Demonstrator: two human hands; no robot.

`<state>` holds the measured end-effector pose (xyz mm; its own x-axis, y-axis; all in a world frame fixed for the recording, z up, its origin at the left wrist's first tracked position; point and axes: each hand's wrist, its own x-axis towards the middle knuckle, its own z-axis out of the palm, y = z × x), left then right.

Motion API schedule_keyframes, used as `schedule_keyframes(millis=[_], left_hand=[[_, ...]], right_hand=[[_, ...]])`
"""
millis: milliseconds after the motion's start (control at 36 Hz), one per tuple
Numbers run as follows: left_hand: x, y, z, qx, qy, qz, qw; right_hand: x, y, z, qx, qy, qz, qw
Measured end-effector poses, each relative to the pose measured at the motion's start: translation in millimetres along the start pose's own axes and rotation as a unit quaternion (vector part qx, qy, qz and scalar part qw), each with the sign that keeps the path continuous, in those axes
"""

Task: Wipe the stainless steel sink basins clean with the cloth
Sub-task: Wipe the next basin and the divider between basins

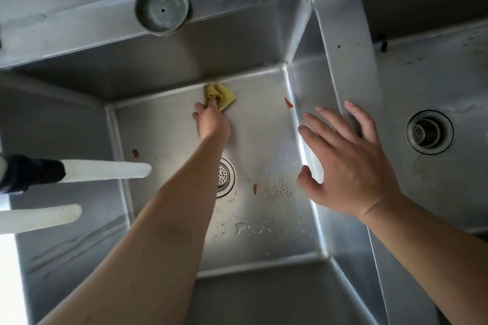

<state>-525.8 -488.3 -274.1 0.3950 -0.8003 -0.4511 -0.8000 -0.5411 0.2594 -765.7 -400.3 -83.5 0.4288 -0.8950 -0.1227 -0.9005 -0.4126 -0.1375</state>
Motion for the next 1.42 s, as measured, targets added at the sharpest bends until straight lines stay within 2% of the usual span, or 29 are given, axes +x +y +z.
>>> schedule_keyframes(millis=[111,194,250,500,667,722,861,972,1028,1111,1194,1278,1417], left_hand=[[-48.6,19.4,38.1,-0.004,-0.062,0.118,0.991],[-90.7,25.3,72.8,0.003,-0.129,0.219,0.967],[-117.1,23.5,88.9,0.009,-0.176,0.248,0.953],[-223.6,-24.1,101.6,0.072,-0.336,0.275,0.898],[-280.8,-53.2,101.8,0.131,-0.472,0.273,0.828],[-285.9,-57.9,101.0,0.126,-0.482,0.258,0.828],[-259.1,-67.0,84.6,0.021,-0.421,0.158,0.893],[-222.8,-79.8,59.8,-0.088,-0.323,0.017,0.942],[-205.9,-85.6,48.8,-0.123,-0.301,-0.045,0.945],[-182.0,-88.9,32.6,-0.162,-0.301,-0.084,0.936],[-157.3,-86.4,18.9,-0.254,-0.201,-0.103,0.94],[-140.4,-80.4,10.9,-0.341,-0.096,-0.146,0.924],[-136.8,-76.0,4.7,-0.362,-0.051,-0.12,0.923]], right_hand=[[0.1,0.0,2.0,-0.012,0.002,0.001,1.0],[1.2,-0.3,2.4,-0.018,0.011,0.003,1.0],[1.3,-0.7,2.4,-0.021,0.02,0.0,1.0],[0.0,-1.6,2.7,-0.051,0.022,0.001,0.998],[-0.9,-1.9,3.3,-0.05,0.026,0.002,0.998],[-1.3,-2.0,3.1,-0.053,0.026,0.001,0.998],[-1.0,-1.2,4.8,-0.056,0.034,-0.003,0.998],[-1.1,0.5,8.5,-0.052,0.048,-0.004,0.997],[-1.1,1.1,9.7,-0.05,0.055,-0.004,0.997],[-0.8,1.8,11.1,-0.047,0.063,-0.005,0.997],[-1.0,2.4,12.4,-0.047,0.068,-0.007,0.997],[-0.7,2.4,12.8,-0.049,0.069,-0.008,0.996],[-0.1,2.3,11.9,-0.046,0.069,-0.007,0.997]])
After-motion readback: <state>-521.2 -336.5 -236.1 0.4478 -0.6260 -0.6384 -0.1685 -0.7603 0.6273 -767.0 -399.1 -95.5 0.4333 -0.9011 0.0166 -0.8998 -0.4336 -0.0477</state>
